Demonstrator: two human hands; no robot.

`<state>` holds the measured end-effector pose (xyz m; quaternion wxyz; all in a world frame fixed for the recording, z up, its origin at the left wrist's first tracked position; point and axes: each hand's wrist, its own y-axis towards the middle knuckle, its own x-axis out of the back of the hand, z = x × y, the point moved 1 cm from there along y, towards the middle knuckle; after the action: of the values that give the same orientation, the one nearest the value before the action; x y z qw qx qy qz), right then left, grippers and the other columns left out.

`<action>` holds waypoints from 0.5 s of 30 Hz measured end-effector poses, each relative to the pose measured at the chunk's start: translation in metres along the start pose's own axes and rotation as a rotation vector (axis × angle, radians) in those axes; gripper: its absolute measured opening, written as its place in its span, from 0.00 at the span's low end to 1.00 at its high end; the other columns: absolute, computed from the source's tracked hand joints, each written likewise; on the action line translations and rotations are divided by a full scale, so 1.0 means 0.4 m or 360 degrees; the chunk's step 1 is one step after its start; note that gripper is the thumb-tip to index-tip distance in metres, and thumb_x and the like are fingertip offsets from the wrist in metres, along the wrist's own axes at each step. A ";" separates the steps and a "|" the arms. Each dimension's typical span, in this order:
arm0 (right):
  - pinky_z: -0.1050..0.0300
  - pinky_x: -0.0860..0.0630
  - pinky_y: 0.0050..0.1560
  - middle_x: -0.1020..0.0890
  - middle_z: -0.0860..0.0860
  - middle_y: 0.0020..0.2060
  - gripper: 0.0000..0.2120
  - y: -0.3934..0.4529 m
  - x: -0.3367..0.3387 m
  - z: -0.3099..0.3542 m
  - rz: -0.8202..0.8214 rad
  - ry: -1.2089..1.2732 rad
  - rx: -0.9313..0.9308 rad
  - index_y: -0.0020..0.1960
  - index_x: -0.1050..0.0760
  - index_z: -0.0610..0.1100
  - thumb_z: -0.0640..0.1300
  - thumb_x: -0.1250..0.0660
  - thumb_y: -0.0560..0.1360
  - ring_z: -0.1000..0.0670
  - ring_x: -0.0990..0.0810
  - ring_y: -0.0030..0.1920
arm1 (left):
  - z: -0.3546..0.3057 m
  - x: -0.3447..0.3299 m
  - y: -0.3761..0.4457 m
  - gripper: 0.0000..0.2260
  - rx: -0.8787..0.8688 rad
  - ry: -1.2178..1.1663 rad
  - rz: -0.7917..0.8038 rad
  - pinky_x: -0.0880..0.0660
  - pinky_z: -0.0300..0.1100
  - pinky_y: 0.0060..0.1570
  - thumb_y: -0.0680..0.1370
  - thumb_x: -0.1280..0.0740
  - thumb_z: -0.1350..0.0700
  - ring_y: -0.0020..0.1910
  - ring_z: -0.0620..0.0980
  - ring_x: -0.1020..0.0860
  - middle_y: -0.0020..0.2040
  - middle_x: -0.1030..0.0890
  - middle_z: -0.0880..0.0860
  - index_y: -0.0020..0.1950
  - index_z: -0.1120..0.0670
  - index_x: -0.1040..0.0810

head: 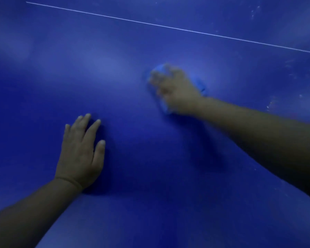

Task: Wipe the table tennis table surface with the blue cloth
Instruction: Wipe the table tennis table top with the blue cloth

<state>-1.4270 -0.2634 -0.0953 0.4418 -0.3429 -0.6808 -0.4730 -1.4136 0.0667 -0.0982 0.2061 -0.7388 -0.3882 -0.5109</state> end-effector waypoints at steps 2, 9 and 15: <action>0.34 0.37 0.68 0.23 0.45 0.68 0.23 -0.084 0.076 0.213 0.0239 0.0303 0.0446 0.66 0.22 0.44 0.47 0.39 0.73 0.33 0.28 0.69 | 0.002 -0.003 -0.015 0.26 -0.0083 0.0049 0.0006 0.56 0.52 0.77 0.80 0.47 0.48 0.76 0.63 0.40 0.76 0.35 0.62 0.73 0.60 0.30; 0.43 0.39 0.68 0.25 0.39 0.67 0.20 -0.332 0.147 -0.085 0.0438 -0.0244 0.0018 0.67 0.26 0.39 0.45 0.44 0.79 0.37 0.31 0.67 | -0.014 -0.011 -0.009 0.24 -0.0362 0.0128 0.0136 0.46 0.63 0.74 0.81 0.46 0.47 0.76 0.63 0.37 0.75 0.31 0.60 0.71 0.57 0.25; 0.36 0.38 0.69 0.22 0.37 0.63 0.19 -0.424 0.148 -0.167 0.0375 -0.0375 -0.0803 0.64 0.26 0.33 0.43 0.50 0.85 0.34 0.23 0.64 | -0.014 -0.016 -0.002 0.24 -0.0377 0.0120 0.0149 0.44 0.62 0.74 0.81 0.46 0.48 0.75 0.64 0.36 0.74 0.29 0.60 0.71 0.58 0.24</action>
<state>-1.5808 -0.3776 -0.0877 0.3125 -0.5711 -0.5438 -0.5296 -1.4188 0.0608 -0.1018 0.1554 -0.7556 -0.2823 -0.5704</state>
